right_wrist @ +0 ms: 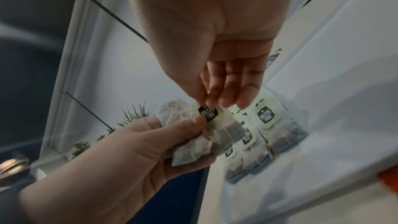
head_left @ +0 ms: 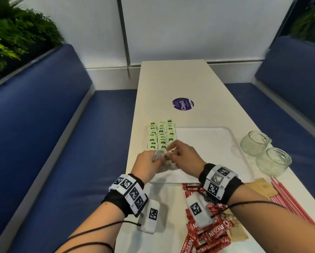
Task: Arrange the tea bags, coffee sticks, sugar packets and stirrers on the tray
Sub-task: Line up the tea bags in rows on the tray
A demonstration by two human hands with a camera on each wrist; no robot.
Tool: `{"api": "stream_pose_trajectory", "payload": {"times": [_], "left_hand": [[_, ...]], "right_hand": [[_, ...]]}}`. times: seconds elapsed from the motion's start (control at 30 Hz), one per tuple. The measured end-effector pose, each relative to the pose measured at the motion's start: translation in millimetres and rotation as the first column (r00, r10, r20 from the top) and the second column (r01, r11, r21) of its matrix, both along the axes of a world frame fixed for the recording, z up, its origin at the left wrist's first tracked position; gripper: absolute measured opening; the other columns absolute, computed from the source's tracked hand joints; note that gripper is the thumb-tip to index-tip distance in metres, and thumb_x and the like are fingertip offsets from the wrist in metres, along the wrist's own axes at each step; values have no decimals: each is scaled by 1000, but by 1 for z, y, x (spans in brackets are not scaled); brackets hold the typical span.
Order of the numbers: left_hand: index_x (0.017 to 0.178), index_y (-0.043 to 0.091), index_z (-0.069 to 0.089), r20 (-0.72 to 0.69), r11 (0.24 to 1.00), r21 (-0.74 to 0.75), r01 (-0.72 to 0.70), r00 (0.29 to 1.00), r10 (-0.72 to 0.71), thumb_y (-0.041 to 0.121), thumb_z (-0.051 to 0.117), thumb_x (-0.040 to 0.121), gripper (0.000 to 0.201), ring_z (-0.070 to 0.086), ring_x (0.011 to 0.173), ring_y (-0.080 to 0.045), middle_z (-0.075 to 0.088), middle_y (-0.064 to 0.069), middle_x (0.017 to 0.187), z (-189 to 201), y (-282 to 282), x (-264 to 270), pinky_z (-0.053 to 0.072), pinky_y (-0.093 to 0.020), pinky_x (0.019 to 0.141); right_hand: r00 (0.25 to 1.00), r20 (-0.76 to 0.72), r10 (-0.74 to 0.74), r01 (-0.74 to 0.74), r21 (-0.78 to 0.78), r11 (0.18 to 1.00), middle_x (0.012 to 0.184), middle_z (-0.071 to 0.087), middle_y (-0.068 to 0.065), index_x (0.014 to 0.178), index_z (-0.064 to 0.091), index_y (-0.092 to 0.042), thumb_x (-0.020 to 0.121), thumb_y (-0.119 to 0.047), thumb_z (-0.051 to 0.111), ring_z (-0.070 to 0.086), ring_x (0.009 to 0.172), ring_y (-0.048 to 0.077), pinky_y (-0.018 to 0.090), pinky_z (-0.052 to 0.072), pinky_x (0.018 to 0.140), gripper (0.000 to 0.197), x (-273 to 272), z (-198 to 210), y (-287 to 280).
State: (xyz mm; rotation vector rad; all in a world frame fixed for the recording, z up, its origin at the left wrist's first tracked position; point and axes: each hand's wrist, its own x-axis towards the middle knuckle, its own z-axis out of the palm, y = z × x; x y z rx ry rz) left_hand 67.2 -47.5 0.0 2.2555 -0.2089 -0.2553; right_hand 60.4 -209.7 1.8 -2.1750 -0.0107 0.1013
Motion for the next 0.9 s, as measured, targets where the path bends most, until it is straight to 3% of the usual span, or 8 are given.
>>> {"api": "stream_pose_trajectory", "payload": {"times": [0.1, 0.2, 0.33, 0.43, 0.57, 0.77, 0.9], "left_hand": [[67, 11, 65, -103, 1000, -30, -7, 995, 4, 22, 62, 93, 28, 57, 57, -12, 63, -3, 64, -4, 11, -1, 39, -14, 50], [86, 3, 72, -347, 952, -263, -155, 936, 56, 19, 60, 97, 23, 72, 68, -24, 73, -14, 80, -15, 23, 0, 59, -28, 58], [105, -3, 71, -544, 853, -389, -347, 834, 91, 11, 57, 98, 21, 72, 71, -29, 74, -20, 92, -22, 37, 4, 62, -36, 64], [104, -9, 67, -635, 766, -430, -478, 763, 120, 8, 60, 96, 20, 74, 68, -28, 71, -28, 96, -20, 43, 9, 61, -31, 55], [103, -8, 64, -677, 701, -467, -539, 728, 109, 7, 61, 95, 17, 74, 69, -27, 74, -22, 83, -20, 50, 19, 59, -27, 53], [101, -11, 62, -656, 667, -548, -505, 754, 32, -13, 47, 92, 18, 74, 80, -30, 73, -24, 94, -22, 52, 27, 62, -30, 66], [110, -7, 62, -610, 700, -568, -434, 793, -3, -8, 49, 97, 19, 74, 88, -28, 75, -18, 99, -27, 47, 24, 62, -29, 73]], "right_hand": [[995, -61, 81, -88, -130, 988, 73, 59, -5, 86, 62, -21, 93, -24, 61, 52, 62, 7, 23, 43, 61, 8, 2, -12, -4], [980, -167, 107, -138, -183, 973, 74, 57, -13, 81, 62, -19, 92, -21, 59, 53, 66, 5, 23, 43, 65, 11, 4, -25, -4], [989, -133, 63, -96, -256, 962, 70, 54, -17, 75, 56, -21, 93, -18, 57, 48, 64, -2, 16, 34, 55, 19, 12, -35, 1], [992, -98, 76, -101, -274, 956, 68, 53, -17, 77, 54, -20, 93, -16, 56, 47, 63, -4, 15, 33, 54, 17, 19, -37, 6], [993, -87, 82, -103, -271, 957, 73, 57, -12, 83, 57, -19, 93, -22, 60, 54, 69, 9, 26, 42, 63, 11, 29, -38, 10], [997, -64, 50, -65, -275, 959, 70, 56, -7, 87, 59, -13, 93, -25, 61, 54, 69, 16, 24, 39, 57, 13, 36, -37, 9], [998, -61, 13, -27, -241, 970, 74, 58, -7, 93, 60, -17, 89, -32, 64, 58, 73, 17, 29, 45, 63, 16, 36, -34, 6]]}}
